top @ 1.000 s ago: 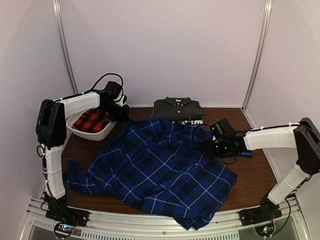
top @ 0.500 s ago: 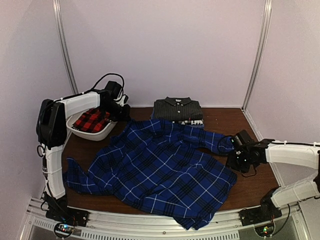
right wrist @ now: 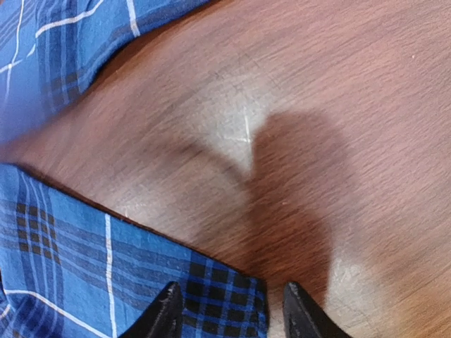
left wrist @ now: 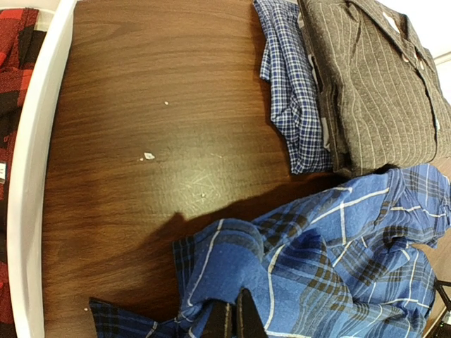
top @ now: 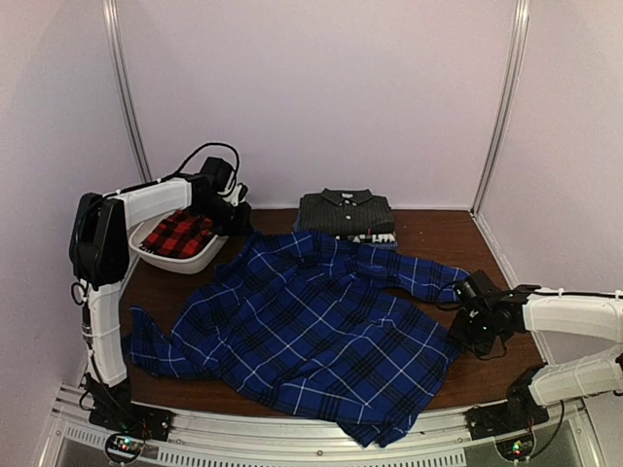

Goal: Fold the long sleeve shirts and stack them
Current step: Smooth out the flattened shirt at the center of the board.

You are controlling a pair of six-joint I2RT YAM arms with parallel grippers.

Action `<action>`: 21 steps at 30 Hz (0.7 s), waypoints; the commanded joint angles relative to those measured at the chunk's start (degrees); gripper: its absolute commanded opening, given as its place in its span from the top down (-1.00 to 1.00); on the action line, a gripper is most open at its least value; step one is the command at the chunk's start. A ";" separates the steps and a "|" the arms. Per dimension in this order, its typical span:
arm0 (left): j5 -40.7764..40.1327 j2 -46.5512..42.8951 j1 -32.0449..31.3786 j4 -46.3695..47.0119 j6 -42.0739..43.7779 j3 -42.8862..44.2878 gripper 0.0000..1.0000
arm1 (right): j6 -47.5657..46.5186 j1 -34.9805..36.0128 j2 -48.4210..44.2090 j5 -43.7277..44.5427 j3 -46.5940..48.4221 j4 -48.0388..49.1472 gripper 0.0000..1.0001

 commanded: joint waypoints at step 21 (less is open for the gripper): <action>-1.37 1.72 3.28 2.79 1.12 3.98 1.00 | -13.19 -18.06 5.15 1.13 5.91 0.33 1.00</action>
